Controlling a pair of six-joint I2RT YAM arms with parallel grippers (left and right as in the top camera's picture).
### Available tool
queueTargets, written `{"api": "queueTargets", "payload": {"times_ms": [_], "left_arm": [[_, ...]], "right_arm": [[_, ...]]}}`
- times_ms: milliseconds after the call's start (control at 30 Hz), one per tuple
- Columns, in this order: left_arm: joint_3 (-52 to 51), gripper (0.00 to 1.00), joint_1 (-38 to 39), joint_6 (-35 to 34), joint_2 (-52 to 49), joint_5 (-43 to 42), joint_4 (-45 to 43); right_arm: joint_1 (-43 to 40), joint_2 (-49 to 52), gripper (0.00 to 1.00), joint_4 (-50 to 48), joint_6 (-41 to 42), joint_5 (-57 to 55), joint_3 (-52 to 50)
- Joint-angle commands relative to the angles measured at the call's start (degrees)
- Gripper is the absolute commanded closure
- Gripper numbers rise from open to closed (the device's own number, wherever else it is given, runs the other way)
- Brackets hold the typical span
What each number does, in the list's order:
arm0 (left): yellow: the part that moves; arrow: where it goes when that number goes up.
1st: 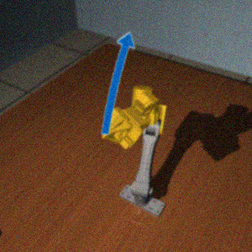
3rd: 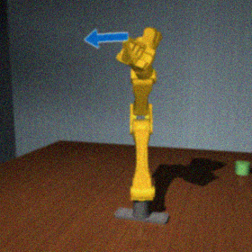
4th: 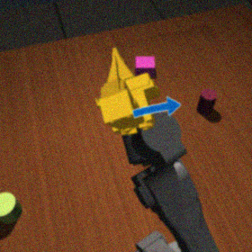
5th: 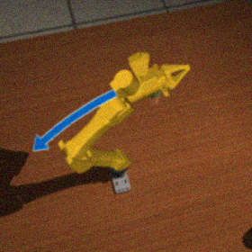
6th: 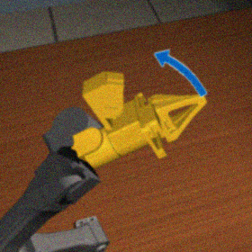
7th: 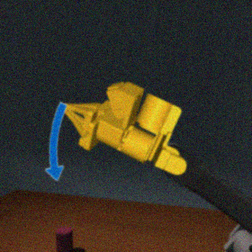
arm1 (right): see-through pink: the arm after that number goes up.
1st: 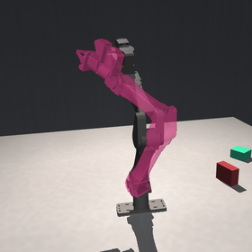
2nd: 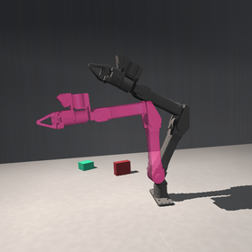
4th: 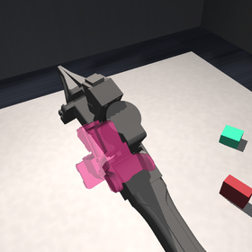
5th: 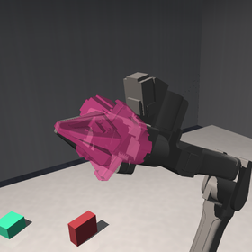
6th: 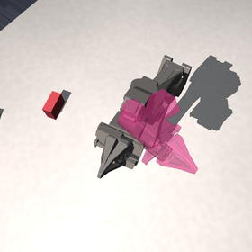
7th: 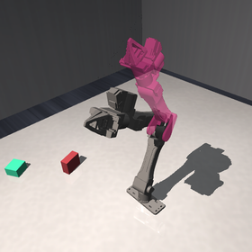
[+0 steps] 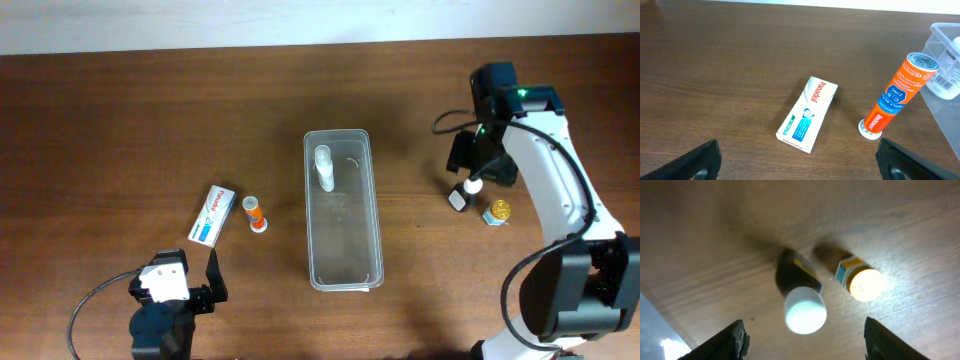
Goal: Pack container
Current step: 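Grasp the dark bottle with white cap with the right gripper, then lower the dark bottle into the container and open the right gripper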
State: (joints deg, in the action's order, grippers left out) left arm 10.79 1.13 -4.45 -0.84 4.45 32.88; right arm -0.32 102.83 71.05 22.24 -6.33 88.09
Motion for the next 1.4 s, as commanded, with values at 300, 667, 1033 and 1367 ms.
{"api": "queueTargets", "payload": {"times_ms": [300, 667, 1033, 1367], "left_arm": [[0.0, 0.01, 0.2, 0.9, 0.5, -0.8, -0.3], [0.0, 0.01, 0.2, 0.9, 0.5, -0.8, -0.3], [0.0, 0.01, 0.2, 0.9, 0.5, -0.8, -0.3], [0.0, 0.0, 0.2, 0.9, 0.5, -0.8, -0.3]], "right_arm": [[-2.4, -0.1, 0.48, -7.5, -2.7, 4.5, -7.3], [-2.3, -0.5, 0.81, -6.4, -2.7, 5.9, -6.1], [3.3, -8.4, 0.89, 3.9, -2.1, 12.3, 8.2], [23.0, -12.4, 0.88, -2.4, 0.8, 9.9, 10.7]]}}
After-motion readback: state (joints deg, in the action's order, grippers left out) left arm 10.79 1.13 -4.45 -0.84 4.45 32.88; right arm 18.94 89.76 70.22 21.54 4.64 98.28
